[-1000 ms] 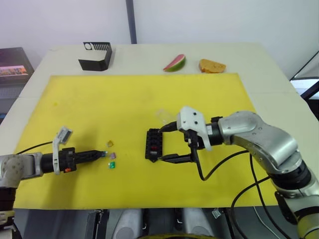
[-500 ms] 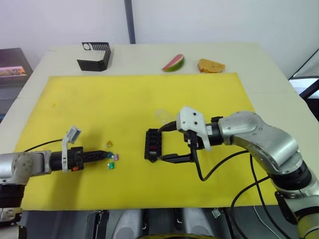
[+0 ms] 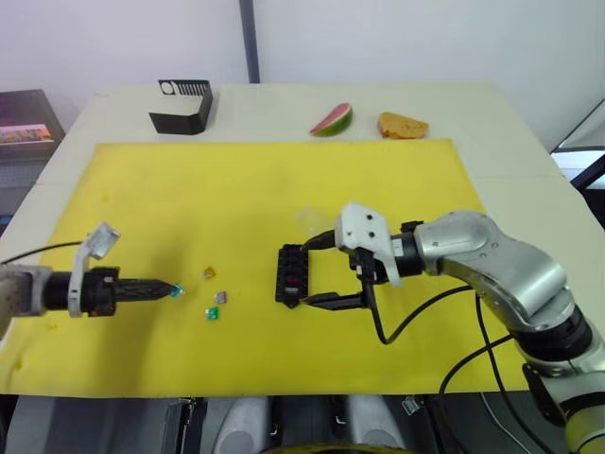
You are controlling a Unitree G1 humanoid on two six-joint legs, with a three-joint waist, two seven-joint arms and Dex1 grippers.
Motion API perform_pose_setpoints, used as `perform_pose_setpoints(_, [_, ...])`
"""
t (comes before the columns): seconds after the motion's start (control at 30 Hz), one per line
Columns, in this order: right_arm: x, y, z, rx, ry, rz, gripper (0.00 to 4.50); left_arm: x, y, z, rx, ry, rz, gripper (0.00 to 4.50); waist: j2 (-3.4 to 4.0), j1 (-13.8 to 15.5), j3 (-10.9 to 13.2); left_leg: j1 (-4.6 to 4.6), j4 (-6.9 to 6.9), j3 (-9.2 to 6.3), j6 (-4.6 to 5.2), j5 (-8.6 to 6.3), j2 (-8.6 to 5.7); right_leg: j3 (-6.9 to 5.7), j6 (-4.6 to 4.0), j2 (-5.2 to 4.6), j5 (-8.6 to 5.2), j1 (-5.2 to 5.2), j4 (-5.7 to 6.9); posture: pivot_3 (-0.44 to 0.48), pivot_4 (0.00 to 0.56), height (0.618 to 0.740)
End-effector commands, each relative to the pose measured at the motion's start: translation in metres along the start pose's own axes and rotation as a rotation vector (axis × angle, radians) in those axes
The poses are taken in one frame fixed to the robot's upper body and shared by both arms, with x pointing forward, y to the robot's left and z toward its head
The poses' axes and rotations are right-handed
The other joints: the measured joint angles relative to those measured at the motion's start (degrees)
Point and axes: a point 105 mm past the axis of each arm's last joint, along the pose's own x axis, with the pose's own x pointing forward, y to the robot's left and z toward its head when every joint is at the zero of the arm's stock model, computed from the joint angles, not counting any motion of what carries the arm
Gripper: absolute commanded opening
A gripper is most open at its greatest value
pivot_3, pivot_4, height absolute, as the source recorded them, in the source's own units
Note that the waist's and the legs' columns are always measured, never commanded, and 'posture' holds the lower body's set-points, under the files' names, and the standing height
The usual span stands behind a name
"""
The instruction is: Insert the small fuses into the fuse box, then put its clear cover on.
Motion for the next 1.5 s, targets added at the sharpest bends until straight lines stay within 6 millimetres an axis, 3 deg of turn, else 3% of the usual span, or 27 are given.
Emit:
perform_pose_setpoints(0.03, [0.001,0.002,0.008,-0.057,-0.015,0.008,4.50,-0.002,0.002,-0.009,0.094,0.151,-0.024,0.03,0.00,-0.15,0.00,0.00,0.00,0.01,0.00,0.00,0.00,0.00,0.01,0.00,0.01,-0.01,0.00,0.000,0.150,0.740])
perform_pose_setpoints(0.37, [0.001,0.003,0.005,-0.063,0.004,0.001,4.50,0.023,0.017,-0.009,0.243,0.334,-0.069,0.03,-0.03,-0.12,-0.01,-0.06,0.04,0.01,0.06,-0.02,0.00,-0.01,0.15,0.03,0.08,-0.05,0.05,0.000,0.150,0.740])
perform_pose_setpoints(0.53, [-0.001,0.004,0.004,-0.061,0.017,-0.005,4.50,0.029,0.020,-0.019,0.268,0.394,-0.100,0.03,-0.02,-0.24,-0.01,-0.06,0.06,0.02,0.07,-0.02,0.00,-0.03,0.17,0.08,0.09,-0.05,0.06,0.000,0.150,0.740])
perform_pose_setpoints(0.77, [-0.003,0.006,0.003,-0.063,0.024,-0.002,4.50,0.027,0.028,-0.017,0.283,0.389,-0.071,0.03,-0.03,-0.17,-0.01,-0.04,0.10,0.02,0.11,-0.02,0.00,-0.07,0.19,0.13,0.08,-0.01,0.10,0.000,0.150,0.740])
perform_pose_setpoints(0.87, [-0.001,0.007,0.003,-0.065,0.022,0.004,4.50,0.022,0.029,-0.014,0.288,0.374,-0.054,0.91,-0.03,-0.18,-0.01,-0.03,0.12,0.02,0.12,-0.03,0.00,-0.09,0.20,0.15,0.08,-0.01,0.15,0.000,0.150,0.740])
perform_pose_setpoints(0.97, [0.000,0.007,0.003,-0.066,0.019,0.008,4.50,0.014,0.026,-0.006,0.283,0.320,-0.039,2.28,-0.03,-0.02,-0.01,0.01,0.12,0.00,0.11,-0.02,0.00,-0.11,0.21,0.16,0.07,0.01,0.23,0.000,0.150,0.740])
perform_pose_setpoints(1.23, [0.001,0.010,0.002,-0.060,0.014,0.016,4.50,-0.020,0.012,0.014,0.201,0.107,0.028,2.28,-0.12,-0.39,0.01,0.01,0.21,-0.10,0.08,0.03,0.03,-0.26,0.23,0.17,0.04,-0.01,0.40,0.000,0.150,0.740])
perform_pose_setpoints(1.37, [0.002,0.009,0.001,-0.056,0.014,0.020,4.50,-0.029,0.001,0.005,0.122,0.046,0.030,2.28,-0.13,-0.43,0.01,0.00,0.20,-0.07,0.12,0.01,0.03,-0.27,0.25,0.13,0.03,-0.02,0.36,0.000,0.150,0.740])
perform_pose_setpoints(1.5, [0.004,0.008,-0.001,-0.053,0.011,0.028,4.50,-0.031,-0.017,-0.015,-0.033,-0.052,0.003,2.28,-0.17,-0.56,0.03,-0.01,0.20,-0.07,0.13,0.00,0.06,-0.27,0.25,0.09,0.03,-0.02,0.31,0.000,0.150,0.740])
